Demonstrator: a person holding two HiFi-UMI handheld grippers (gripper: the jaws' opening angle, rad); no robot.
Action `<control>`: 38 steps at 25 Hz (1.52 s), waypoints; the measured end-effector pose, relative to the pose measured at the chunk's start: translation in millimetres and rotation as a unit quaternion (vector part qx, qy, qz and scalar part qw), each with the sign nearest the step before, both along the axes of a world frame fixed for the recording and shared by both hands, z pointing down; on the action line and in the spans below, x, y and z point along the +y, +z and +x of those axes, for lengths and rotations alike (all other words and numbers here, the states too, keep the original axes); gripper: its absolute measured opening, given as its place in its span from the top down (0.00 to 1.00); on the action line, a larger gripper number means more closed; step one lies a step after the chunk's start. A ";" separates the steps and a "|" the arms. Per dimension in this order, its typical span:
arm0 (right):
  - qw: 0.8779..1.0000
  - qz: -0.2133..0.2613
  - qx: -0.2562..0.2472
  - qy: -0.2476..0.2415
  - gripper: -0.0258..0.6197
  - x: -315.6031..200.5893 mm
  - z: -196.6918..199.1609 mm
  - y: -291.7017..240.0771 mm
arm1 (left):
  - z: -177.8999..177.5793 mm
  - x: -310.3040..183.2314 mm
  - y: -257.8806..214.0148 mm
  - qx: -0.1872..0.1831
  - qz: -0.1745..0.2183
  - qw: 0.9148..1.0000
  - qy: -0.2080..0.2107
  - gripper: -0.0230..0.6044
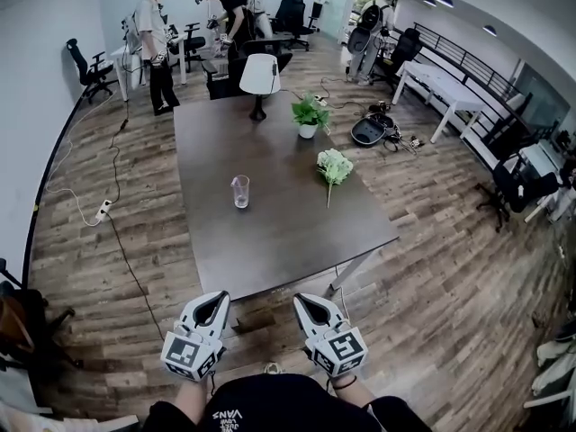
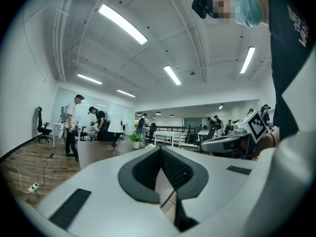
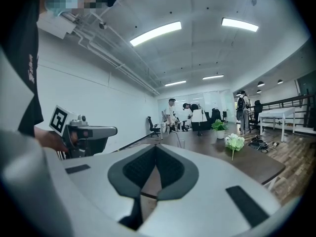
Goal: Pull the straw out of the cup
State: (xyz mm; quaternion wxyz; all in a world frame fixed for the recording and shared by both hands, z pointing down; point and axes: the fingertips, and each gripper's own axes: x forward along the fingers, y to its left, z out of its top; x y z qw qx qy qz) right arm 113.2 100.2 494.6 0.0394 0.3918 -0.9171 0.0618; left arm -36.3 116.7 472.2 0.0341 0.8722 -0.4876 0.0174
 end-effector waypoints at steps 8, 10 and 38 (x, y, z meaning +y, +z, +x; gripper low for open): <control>1.000 0.003 -0.001 -0.026 0.93 -32.6 1.1 5.1 | -1.4 -27.3 3.9 -0.005 0.001 1.000 -0.027 0.95; 1.000 0.002 -0.002 -0.028 0.93 -42.1 -1.3 6.2 | -3.7 -35.7 4.7 -0.005 0.001 1.000 -0.031 0.95; 0.998 -0.006 -0.008 0.059 0.93 -177.2 -92.6 10.3 | -80.9 -194.7 10.2 -0.008 -0.013 0.997 0.072 0.95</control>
